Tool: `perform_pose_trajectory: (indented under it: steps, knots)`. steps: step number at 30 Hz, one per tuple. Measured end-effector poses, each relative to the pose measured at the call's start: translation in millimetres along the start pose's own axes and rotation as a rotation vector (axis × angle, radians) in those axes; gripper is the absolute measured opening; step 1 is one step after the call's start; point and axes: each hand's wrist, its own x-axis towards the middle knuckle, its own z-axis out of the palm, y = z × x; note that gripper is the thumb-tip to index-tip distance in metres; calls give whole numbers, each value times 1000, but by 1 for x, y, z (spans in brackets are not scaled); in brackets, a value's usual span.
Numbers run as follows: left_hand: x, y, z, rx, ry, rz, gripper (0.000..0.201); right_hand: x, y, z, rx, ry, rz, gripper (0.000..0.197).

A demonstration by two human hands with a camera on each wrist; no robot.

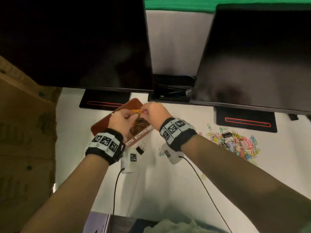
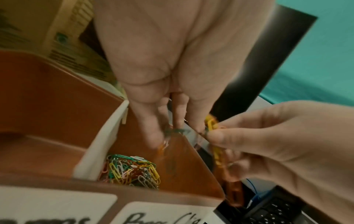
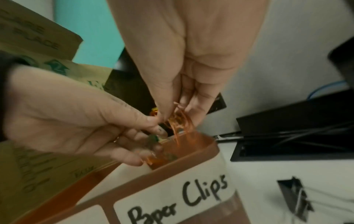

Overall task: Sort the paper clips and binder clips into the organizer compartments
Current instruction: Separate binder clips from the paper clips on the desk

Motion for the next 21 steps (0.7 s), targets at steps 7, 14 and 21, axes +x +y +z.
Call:
perform_pose_trajectory:
  steps: [7, 14, 21]
  knots:
    - [-17, -1, -11, -3, -62, 133, 28, -9, 13, 11, 92, -8, -87, 31]
    - [-53, 4, 61, 78, -332, 364, 12, -112, 129, -13, -53, 61, 58, 21]
    - [-87, 17, 172, 225, -505, 374, 27, -171, 190, -10, -107, -222, 218, 26]
